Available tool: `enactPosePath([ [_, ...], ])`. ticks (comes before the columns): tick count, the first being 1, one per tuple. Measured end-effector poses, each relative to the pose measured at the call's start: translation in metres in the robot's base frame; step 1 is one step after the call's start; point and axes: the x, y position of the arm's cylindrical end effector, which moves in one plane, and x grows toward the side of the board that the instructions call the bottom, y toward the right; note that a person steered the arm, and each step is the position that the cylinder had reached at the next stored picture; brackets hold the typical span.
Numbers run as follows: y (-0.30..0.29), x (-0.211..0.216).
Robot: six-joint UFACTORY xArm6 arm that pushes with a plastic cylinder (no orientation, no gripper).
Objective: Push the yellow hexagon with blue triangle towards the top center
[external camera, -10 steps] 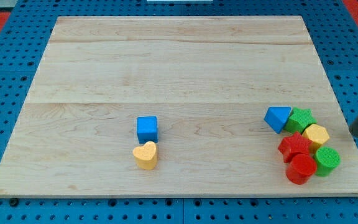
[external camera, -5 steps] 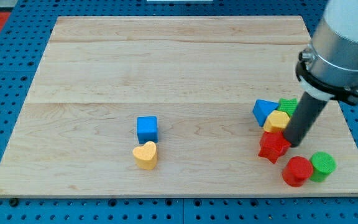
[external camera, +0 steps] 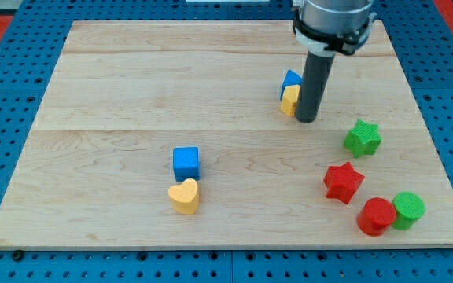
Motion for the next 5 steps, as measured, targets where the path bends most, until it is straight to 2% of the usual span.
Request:
enactPosePath([
  [3,0.002,-0.122],
  [4,-0.015,-0.15],
  [5,-0.02,-0.143],
])
